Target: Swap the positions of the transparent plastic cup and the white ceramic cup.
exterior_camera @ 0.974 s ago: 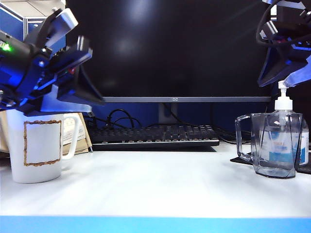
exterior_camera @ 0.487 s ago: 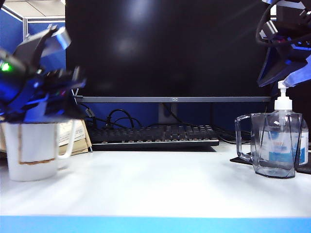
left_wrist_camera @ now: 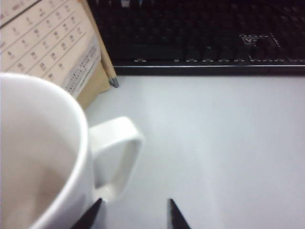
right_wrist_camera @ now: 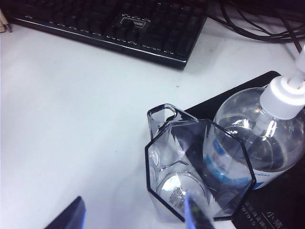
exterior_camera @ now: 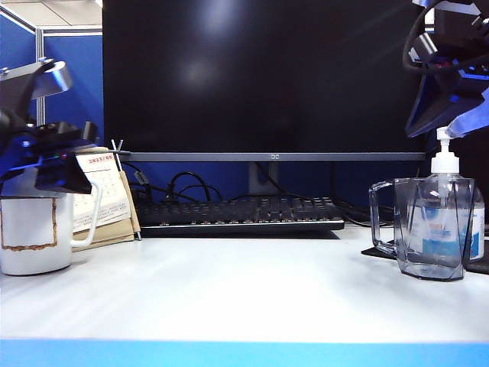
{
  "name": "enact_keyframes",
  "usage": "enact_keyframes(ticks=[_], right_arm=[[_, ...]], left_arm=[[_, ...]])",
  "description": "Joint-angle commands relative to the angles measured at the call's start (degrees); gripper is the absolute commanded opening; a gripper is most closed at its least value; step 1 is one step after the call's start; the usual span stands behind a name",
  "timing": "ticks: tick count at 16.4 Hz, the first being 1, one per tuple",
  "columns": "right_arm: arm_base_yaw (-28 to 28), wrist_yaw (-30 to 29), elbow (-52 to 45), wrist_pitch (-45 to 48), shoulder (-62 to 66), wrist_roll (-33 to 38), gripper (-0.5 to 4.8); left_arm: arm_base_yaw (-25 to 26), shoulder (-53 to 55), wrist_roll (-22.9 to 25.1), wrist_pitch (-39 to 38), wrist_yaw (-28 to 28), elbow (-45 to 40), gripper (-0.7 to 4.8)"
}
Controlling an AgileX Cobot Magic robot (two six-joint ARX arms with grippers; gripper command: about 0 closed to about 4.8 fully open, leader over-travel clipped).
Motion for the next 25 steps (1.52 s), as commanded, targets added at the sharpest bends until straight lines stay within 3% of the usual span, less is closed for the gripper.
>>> enact_keyframes(ticks=[1,3,7,11,18,22,25], right_arm=[[0.1,-0.3,0.3,0.7,-0.2,0.0,2.74],[0.1,-0.3,0.3,0.7,-0.2,0.0,2.74],[0.1,-0.3,0.3,1.2,-0.2,0.0,2.74],[0.1,-1.4,0.3,1.1,-0.2,0.0,2.74],[0.1,-1.3,0.3,1.2,-0.2,-0.9,2.74],[0.1,-1.3,0.3,1.2,-0.2,-0.9,2.74],[0.1,-1.3,0.3,1.2,-0.2,-1.1,2.74]], left_arm=[[0.1,-0.1,-1.6,-0.5,8.7,0.2,1.74],[-0.5,-0.1,-4.0,-0.5,12.5,0.2,1.74],[-1.4,2.8,-4.0,1.8,11.9,0.2,1.74],[-2.2,12.4,-3.8,10.6,6.2,0.2,1.75],[-2.2,13.3,-3.6,13.1,-2.5,0.3,1.81],[-2.2,13.3,-3.6,17.4,-3.3,0.6,1.83],[-2.2,13.3,-3.6,14.9,-4.6,4.0,1.83]])
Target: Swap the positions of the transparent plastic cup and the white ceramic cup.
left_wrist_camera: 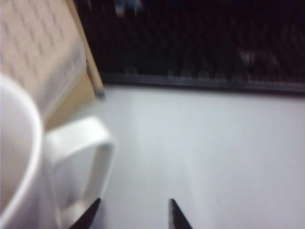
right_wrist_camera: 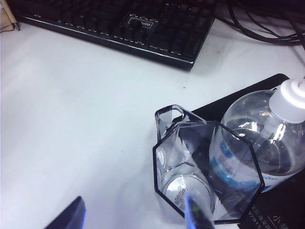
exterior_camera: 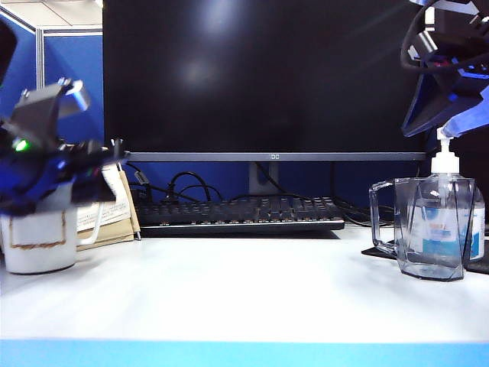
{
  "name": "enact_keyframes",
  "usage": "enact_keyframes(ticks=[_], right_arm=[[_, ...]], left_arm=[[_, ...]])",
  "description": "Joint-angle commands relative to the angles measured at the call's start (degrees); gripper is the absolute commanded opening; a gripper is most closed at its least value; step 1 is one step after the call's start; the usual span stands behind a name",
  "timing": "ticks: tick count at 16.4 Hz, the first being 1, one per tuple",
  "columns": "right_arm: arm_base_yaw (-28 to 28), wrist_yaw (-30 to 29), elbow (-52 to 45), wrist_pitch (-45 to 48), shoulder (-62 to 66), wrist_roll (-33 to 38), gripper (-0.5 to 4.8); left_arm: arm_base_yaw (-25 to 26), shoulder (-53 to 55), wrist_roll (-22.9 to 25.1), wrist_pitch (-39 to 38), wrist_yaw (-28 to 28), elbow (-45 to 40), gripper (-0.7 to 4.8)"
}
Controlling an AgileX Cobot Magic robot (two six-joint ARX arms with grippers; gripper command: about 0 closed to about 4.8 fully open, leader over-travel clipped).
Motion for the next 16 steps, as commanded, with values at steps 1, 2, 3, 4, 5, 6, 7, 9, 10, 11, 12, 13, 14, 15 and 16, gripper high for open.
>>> enact_keyframes(ticks=[1,2,3,4,5,6,7,9,10,11,12,13,14,15,16], right_arm=[[0.1,-0.1,0.3,1.0,-0.2,-0.3,2.74],[0.1,-0.1,0.3,1.0,-0.2,-0.3,2.74],[0.1,-0.1,0.3,1.0,-0.2,-0.3,2.74],[0.1,0.0,0.3,1.0,-0.2,-0.5,2.74],[0.1,-0.1,0.3,1.0,-0.2,-0.5,2.74],[0.1,-0.1,0.3,1.0,-0.2,-0.5,2.74],[0.1,-0.1,0.3,1.0,-0.2,-0.5,2.74],[0.1,-0.1,0.3,0.7,-0.2,-0.5,2.74],[0.1,-0.1,0.3,0.5,-0.2,-0.5,2.74],[0.1,-0.1,0.3,0.5,-0.2,-0.5,2.74],[0.1,-0.1,0.3,0.4,-0.2,-0.5,2.74],[0.1,-0.1,0.3,0.4,-0.2,-0.5,2.74],[0.1,-0.1,0.3,0.4,-0.2,-0.5,2.74],[0.1,-0.1,0.3,0.4,-0.2,-0.5,2.74],[0.1,-0.1,0.3,0.4,-0.2,-0.5,2.74]], left_arm=[[0.0,-0.2,0.2,-1.1,-1.1,2.8,1.83],[0.0,-0.2,0.2,-1.9,-1.1,3.5,1.83],[0.0,-0.2,0.2,-4.2,-1.1,4.5,1.83],[0.0,-0.2,0.2,-5.2,-1.4,4.7,1.83],[0.0,-0.2,0.2,-6.0,-2.6,4.8,1.83],[0.0,-0.2,0.2,-6.7,-3.5,4.8,1.83],[0.0,-0.2,0.4,-7.3,-3.7,4.8,1.83],[0.1,-0.2,0.4,-9.3,-3.6,4.8,1.83],[0.0,-0.2,0.4,-10.0,-3.3,4.8,1.83],[0.0,-0.2,0.4,-10.8,-3.0,4.8,1.83],[0.0,-0.2,0.4,-12.0,-2.9,4.8,1.84],[0.0,-0.2,0.4,-14.5,-1.6,4.8,1.85],[0.0,-0.2,0.4,-16.0,0.0,4.8,1.89],[0.0,-0.2,0.4,-17.3,1.6,4.8,2.02],[0.0,-0.2,0.4,-18.3,3.0,4.8,2.36]])
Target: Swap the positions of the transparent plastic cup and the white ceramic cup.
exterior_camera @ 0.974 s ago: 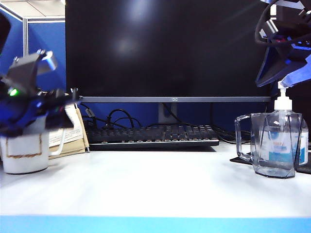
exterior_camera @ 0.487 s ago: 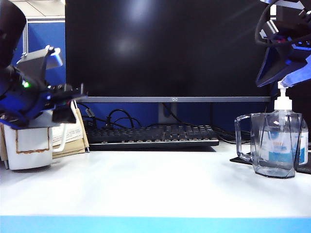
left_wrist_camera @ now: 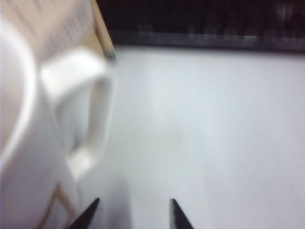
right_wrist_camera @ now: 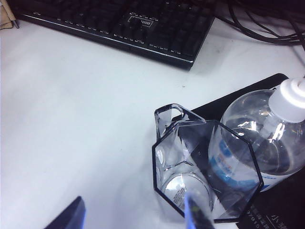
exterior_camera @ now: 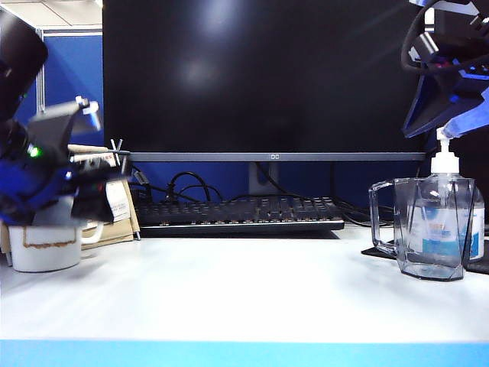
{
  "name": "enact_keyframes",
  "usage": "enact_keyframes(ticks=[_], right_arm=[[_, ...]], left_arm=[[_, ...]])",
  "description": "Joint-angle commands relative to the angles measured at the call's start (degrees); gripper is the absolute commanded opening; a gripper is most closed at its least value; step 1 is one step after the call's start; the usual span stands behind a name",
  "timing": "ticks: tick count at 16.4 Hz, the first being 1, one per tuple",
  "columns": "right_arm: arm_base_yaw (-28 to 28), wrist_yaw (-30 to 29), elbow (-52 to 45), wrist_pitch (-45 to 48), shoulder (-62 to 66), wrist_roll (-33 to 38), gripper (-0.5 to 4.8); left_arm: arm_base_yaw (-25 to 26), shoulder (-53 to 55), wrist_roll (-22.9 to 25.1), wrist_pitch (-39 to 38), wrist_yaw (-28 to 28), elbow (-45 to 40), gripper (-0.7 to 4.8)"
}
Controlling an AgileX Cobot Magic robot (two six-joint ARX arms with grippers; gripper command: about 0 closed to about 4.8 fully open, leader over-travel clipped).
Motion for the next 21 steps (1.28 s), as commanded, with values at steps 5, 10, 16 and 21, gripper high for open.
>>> enact_keyframes(ticks=[5,10,16,21], right_arm=[[0.1,-0.1,0.3,-0.9,-0.2,-0.1,2.74],[0.1,-0.1,0.3,-0.9,-0.2,0.3,2.74],[0.1,-0.1,0.3,-1.0,-0.2,0.3,2.74],[0.1,-0.4,0.3,-1.0,-0.2,0.3,2.74]], left_arm=[[0.0,-0.2,0.2,-6.8,13.3,0.2,2.8],[0.0,-6.4,1.6,-14.1,16.6,0.2,2.81],[-0.4,-24.0,3.5,-24.3,15.1,0.3,2.81],[-0.4,-40.4,11.5,-34.8,5.4,4.4,2.81]])
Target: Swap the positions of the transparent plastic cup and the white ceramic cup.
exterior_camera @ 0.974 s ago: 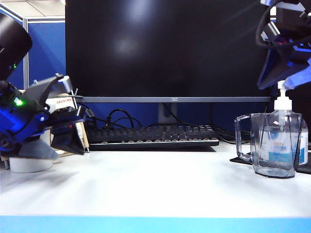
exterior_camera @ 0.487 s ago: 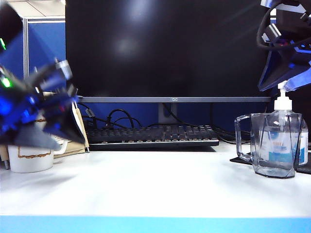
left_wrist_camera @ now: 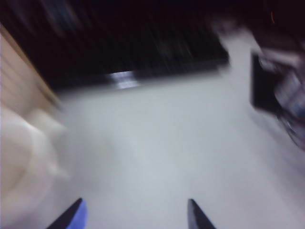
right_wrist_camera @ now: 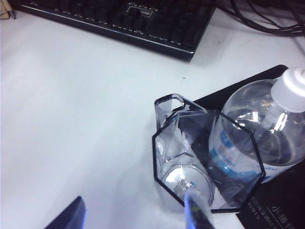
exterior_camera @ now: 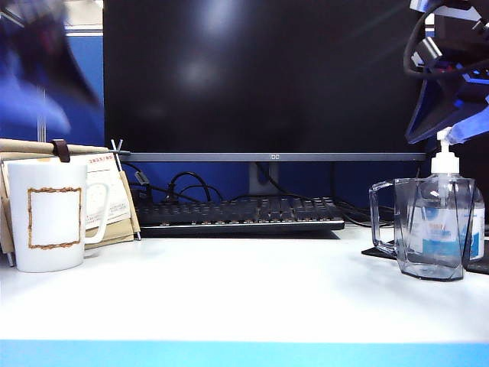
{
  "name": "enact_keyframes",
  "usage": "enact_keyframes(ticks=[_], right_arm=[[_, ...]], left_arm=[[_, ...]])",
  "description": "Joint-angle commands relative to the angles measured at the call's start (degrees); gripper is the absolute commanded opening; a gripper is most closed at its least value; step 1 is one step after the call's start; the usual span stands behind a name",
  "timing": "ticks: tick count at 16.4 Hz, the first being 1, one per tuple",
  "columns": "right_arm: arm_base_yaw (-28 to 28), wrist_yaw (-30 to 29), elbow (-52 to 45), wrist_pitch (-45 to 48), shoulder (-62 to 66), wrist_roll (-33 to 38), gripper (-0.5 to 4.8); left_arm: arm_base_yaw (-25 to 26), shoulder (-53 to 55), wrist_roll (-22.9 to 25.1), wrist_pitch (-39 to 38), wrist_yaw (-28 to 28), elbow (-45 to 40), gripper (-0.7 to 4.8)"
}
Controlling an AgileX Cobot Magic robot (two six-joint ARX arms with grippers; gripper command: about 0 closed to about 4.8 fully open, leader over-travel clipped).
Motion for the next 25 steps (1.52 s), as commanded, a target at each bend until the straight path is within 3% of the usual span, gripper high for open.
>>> enact_keyframes(ticks=[1,3,5,6,7,8,10,12,13,14,16,17,19,22,25], right_arm=[[0.1,-0.6,0.3,0.6,-0.2,0.1,2.74],[0.1,-1.7,0.3,2.9,-0.5,0.0,2.74],[0.1,-3.3,0.3,6.5,-1.9,0.4,2.74],[0.1,-4.9,0.3,9.0,-3.3,2.5,2.74],[0.1,-9.0,0.3,13.0,-6.1,7.9,2.74],[0.0,-11.2,0.5,15.5,-7.6,12.2,2.74],[0.0,-15.1,2.2,18.1,-9.9,18.5,2.74],[-0.1,-22.3,6.1,17.3,-10.9,24.3,2.74],[-0.2,-26.1,8.3,17.2,-10.9,25.2,2.74],[-0.5,-27.8,10.4,16.5,-10.9,25.1,2.74],[-2.6,-27.3,13.0,14.5,-10.8,24.7,2.74],[-4.2,-28.3,13.4,13.3,-10.8,24.7,2.74],[-7.5,-32.1,13.9,10.1,-10.6,25.4,2.74],[-11.0,-36.4,13.9,8.2,-10.5,27.3,2.74],[-11.8,-36.3,13.9,8.3,-10.5,28.4,2.74]], left_arm=[[0.0,-4.2,5.7,-5.1,-6.9,3.3,2.81],[0.0,-4.3,13.5,-5.1,-7.7,4.1,2.79],[0.0,-4.3,25.9,-1.9,-11.2,4.3,2.79],[0.0,-4.3,33.6,2.0,-16.0,4.4,2.79],[0.1,-4.3,41.4,9.5,-24.1,4.6,2.79],[0.1,-4.3,44.9,12.5,-26.2,5.1,2.79],[0.2,-4.0,48.3,12.9,-25.7,6.6,2.78],[0.2,-1.0,48.8,7.4,-20.9,8.4,2.79],[0.2,1.5,51.4,4.4,-19.9,8.6,2.79],[0.2,4.7,56.6,2.8,-21.4,8.6,2.79],[0.2,9.7,62.3,4.8,-30.8,8.6,2.79],[0.2,10.8,62.4,8.6,-35.1,8.6,2.79],[0.2,10.5,64.5,11.5,-34.7,10.2,2.78],[-0.4,10.5,64.3,3.3,-33.4,15.0,2.78],[-1.1,10.4,62.8,-9.7,-31.1,17.4,2.78]])
